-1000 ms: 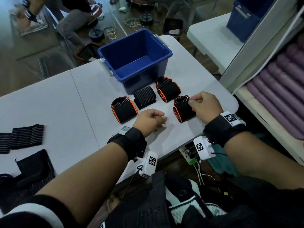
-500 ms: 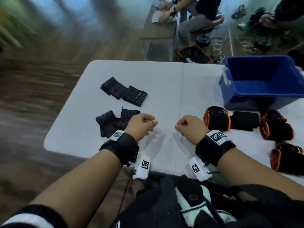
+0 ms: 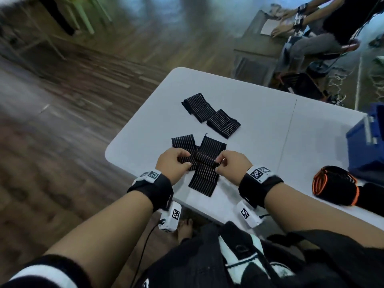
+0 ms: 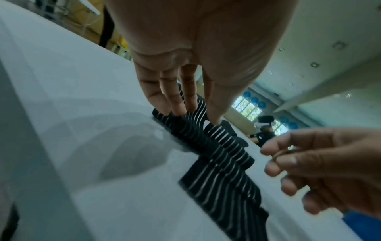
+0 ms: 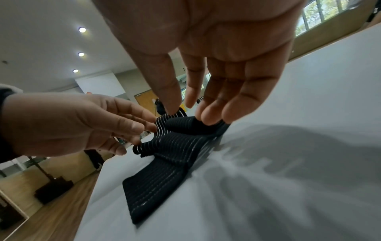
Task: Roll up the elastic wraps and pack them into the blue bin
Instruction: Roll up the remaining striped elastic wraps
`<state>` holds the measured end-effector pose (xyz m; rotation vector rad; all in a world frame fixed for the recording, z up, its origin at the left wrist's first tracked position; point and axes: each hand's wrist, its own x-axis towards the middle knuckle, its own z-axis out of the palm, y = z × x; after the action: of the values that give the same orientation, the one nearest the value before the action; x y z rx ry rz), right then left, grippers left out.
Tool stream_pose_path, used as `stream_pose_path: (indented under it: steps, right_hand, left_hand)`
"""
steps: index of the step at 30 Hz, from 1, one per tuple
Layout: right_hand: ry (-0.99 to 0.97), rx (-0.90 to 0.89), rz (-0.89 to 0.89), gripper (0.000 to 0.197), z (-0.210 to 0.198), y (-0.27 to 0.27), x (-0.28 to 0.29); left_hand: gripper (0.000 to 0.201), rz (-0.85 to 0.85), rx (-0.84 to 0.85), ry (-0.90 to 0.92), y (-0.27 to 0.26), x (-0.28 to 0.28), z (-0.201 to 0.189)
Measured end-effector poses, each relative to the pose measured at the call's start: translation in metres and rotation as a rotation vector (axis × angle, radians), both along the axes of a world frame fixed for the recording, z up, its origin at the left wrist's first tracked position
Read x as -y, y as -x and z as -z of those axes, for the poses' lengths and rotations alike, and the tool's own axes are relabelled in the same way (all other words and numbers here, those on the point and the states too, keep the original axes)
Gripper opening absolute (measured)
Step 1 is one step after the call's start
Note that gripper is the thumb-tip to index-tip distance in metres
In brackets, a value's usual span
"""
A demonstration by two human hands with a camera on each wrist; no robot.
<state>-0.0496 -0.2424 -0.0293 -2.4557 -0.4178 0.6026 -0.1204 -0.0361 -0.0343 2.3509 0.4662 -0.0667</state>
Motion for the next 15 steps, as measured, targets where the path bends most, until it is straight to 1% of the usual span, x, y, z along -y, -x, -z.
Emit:
stream_pose_path:
  steps: [3,4,6,9,12,14,15]
  right_hand:
    - [-0.002,-0.017,-0.022,0.014,0.002,-0.002,-0.010]
    - [0.004,-0.019,-0.029,0.015,0.003,-0.002,-0.013]
    - [0.021,-0.018,-0.048,0.016,0.003,-0.001,-0.016]
    - [0.043,0.000,-0.106,0.017,0.004,0.003,-0.019]
    - [0.090,0.038,-0.205,0.020,0.005,0.010,-0.023]
    - [0.146,0.059,-0.280,0.029,0.006,0.016,-0.027]
    - [0.176,0.072,-0.306,0.036,0.008,0.019,-0.030]
  left_hand:
    - [0.038,0.158,-0.094,-0.135,-0.002,-0.002,0.010]
    - [0.037,0.189,-0.111,-0.167,-0.003,-0.003,0.013]
    - [0.028,0.203,-0.094,-0.195,-0.005,-0.009,0.015]
    - [0.008,0.123,-0.031,-0.131,-0.011,-0.019,0.013]
    - [0.008,0.004,0.054,-0.057,-0.017,-0.034,0.011]
    - [0.009,-0.029,0.076,-0.023,-0.022,-0.042,0.009]
    - [0.009,-0.036,0.078,-0.002,-0.024,-0.046,0.010]
